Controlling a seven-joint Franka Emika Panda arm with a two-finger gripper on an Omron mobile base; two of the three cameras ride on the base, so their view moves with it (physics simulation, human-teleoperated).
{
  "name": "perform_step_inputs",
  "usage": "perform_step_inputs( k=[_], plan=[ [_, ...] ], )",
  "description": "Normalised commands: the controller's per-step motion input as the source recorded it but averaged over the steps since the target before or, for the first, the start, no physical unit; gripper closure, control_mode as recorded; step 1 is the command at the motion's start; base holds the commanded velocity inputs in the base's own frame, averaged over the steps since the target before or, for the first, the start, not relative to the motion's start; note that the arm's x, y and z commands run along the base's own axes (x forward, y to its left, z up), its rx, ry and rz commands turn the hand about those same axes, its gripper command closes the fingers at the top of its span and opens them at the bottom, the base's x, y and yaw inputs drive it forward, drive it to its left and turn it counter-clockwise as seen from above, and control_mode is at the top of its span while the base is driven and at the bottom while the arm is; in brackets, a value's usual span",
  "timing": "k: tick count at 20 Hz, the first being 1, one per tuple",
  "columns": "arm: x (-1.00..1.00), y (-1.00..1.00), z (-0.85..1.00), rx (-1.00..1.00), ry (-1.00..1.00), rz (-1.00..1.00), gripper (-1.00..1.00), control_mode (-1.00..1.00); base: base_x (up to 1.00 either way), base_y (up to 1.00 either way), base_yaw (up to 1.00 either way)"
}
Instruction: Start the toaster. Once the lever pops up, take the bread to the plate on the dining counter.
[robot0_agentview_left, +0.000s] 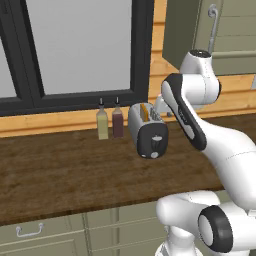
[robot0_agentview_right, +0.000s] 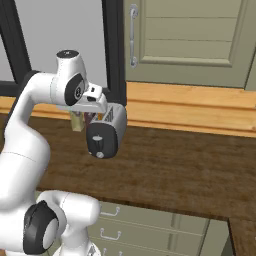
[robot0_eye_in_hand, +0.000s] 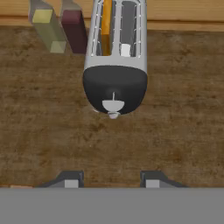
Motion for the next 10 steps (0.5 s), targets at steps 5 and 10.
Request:
perform_step_inputs(
  k=[5,10],
  plan=[
    [0.00,0.00,-0.30,0.02,-0.01,-0.14,-1.00,-1.00,0.00,0.00,0.00],
    [0.00,0.02,-0.60,0.04,-0.09,-0.32,-1.00,-1.00,0.00,0.00,0.00]
  ],
)
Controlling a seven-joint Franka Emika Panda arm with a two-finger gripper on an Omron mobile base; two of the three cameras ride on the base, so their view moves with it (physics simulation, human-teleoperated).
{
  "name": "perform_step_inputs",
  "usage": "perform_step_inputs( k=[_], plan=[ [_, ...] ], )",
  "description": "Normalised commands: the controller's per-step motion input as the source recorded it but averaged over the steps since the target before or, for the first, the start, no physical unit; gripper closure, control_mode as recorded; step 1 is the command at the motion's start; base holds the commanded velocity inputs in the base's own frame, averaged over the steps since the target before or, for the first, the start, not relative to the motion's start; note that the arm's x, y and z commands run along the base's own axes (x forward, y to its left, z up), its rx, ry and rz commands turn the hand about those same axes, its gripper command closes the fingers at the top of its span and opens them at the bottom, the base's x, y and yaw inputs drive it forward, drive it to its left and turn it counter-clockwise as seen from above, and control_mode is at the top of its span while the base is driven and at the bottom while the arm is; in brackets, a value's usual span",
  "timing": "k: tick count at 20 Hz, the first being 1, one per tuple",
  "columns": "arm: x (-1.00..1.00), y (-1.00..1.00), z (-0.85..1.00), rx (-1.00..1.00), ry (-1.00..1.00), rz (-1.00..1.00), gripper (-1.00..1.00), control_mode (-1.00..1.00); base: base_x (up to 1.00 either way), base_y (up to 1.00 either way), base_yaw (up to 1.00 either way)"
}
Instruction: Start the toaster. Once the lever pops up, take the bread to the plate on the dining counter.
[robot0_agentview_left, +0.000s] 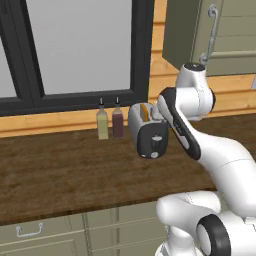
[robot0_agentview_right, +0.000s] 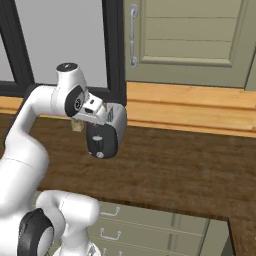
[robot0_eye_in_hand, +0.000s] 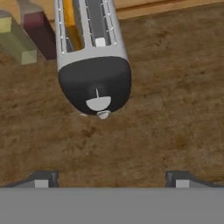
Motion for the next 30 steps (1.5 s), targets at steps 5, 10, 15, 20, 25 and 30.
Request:
perform_step_inputs(
  k=[5,10,15,20,25,30],
  plan=[
    [0.00,0.00,-0.60,0.12,-0.09,-0.37,-1.00,-1.00,0.00,0.00,0.00],
    [0.00,0.00,-0.47,0.19,-0.10,-0.36,-1.00,-1.00,0.00,0.00,0.00],
    [0.08,0.00,-0.26,0.13,-0.06,-0.30,-1.00,-1.00,0.00,0.00,0.00],
    [0.24,0.00,-0.12,0.09,-0.04,-0.21,-1.00,-1.00,0.00,0.00,0.00],
    [0.29,-0.01,-0.04,0.23,-0.01,-0.10,-1.00,-1.00,0.00,0.00,0.00],
    [0.21,0.00,-0.06,0.23,0.00,0.00,-1.00,-1.00,0.00,0.00,0.00]
  ],
)
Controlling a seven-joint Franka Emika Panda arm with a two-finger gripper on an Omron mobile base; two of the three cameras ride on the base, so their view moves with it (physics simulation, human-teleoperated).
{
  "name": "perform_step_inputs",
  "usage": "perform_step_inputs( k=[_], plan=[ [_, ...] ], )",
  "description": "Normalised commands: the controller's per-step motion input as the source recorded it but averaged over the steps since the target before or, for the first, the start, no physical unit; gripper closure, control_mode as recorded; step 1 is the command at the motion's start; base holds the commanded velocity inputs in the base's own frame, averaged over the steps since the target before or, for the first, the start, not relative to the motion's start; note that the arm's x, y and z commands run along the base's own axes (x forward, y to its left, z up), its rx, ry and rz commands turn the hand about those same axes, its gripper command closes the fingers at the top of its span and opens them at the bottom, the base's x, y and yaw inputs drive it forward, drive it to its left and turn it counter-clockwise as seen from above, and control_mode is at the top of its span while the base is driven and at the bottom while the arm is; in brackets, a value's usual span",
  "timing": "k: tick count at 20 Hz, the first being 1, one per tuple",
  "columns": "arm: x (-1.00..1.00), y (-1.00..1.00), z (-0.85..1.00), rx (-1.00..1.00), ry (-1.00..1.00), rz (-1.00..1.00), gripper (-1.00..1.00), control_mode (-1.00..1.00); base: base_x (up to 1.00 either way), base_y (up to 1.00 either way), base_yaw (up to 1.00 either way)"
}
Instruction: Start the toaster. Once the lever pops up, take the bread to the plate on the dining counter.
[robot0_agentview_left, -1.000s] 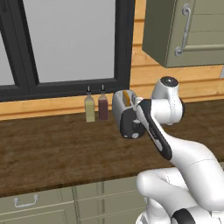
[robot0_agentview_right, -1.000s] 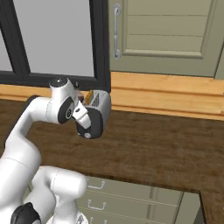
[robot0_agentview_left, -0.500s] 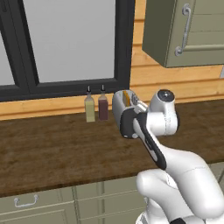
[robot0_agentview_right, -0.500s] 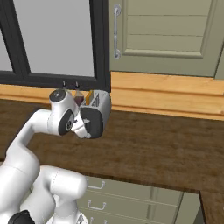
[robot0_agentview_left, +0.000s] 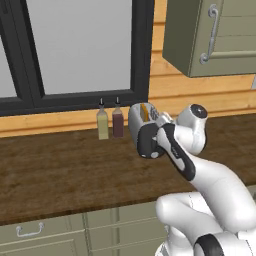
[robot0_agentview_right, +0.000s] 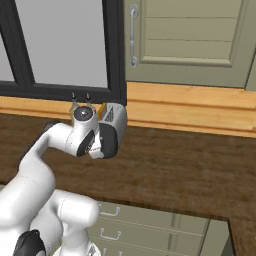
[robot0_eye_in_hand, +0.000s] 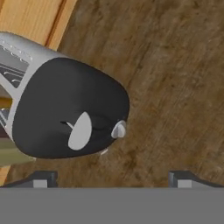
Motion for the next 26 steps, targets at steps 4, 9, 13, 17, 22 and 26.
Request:
perform_step_inputs(
  k=[4,9,13,17,22,26],
  plan=[
    [0.26,0.00,-0.12,0.05,0.02,0.00,-1.00,-1.00,0.00,0.00,0.00],
    [0.38,0.00,-0.29,0.06,0.02,0.00,-1.00,-1.00,0.00,0.00,0.00],
    [0.43,0.00,-0.35,0.05,0.03,0.00,-1.00,-1.00,0.00,0.00,0.00],
    [0.42,0.00,-0.36,0.03,0.02,0.00,-1.00,-1.00,0.00,0.00,0.00],
    [0.24,0.00,-0.51,0.00,0.02,0.00,-1.00,-1.00,0.00,0.00,0.00],
    [0.01,0.00,-0.77,-0.12,0.04,0.13,-1.00,-1.00,0.00,0.00,0.00]
  ],
)
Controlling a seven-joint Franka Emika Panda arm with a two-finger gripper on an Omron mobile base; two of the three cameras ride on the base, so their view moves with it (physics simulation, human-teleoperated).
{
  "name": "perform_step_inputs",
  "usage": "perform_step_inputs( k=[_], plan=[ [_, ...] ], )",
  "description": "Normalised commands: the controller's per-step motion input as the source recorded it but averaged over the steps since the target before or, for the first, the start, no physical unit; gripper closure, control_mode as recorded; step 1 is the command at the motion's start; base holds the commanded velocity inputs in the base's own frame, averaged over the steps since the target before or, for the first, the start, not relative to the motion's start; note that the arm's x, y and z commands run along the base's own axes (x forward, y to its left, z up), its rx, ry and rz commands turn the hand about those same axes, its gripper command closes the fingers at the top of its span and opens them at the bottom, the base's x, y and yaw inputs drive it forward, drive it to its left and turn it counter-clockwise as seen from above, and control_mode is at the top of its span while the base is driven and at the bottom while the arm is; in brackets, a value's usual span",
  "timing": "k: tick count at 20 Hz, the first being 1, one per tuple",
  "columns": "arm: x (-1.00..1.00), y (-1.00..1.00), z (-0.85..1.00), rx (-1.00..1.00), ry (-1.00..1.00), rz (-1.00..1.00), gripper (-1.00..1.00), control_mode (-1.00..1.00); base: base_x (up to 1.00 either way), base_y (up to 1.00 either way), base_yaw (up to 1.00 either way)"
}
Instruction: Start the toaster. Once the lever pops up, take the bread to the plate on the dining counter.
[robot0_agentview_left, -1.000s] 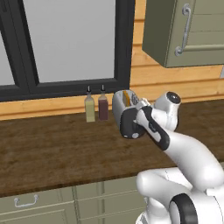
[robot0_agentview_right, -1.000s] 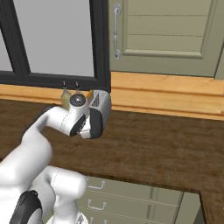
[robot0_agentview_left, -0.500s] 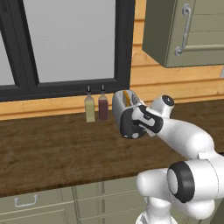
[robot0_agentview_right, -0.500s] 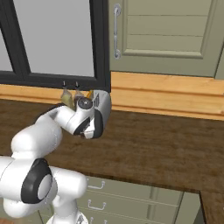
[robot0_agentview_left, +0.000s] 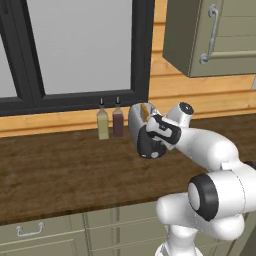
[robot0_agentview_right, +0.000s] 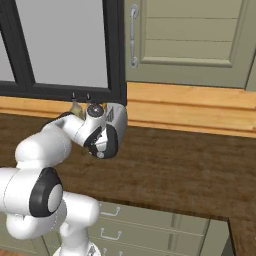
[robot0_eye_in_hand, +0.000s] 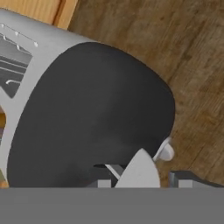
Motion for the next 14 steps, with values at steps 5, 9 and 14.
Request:
perform_step_inputs(
  k=[5,9,14],
  plan=[
    [-0.18,0.06,-0.98,-0.20,0.00,0.23,-1.00,-1.00,0.00,0.00,0.00],
    [-0.23,0.00,-1.00,-0.13,0.00,0.27,-1.00,-1.00,0.00,0.00,0.00],
    [-0.15,-0.12,-1.00,-0.11,0.01,0.32,-1.00,-1.00,0.00,0.00,0.00]
  ],
)
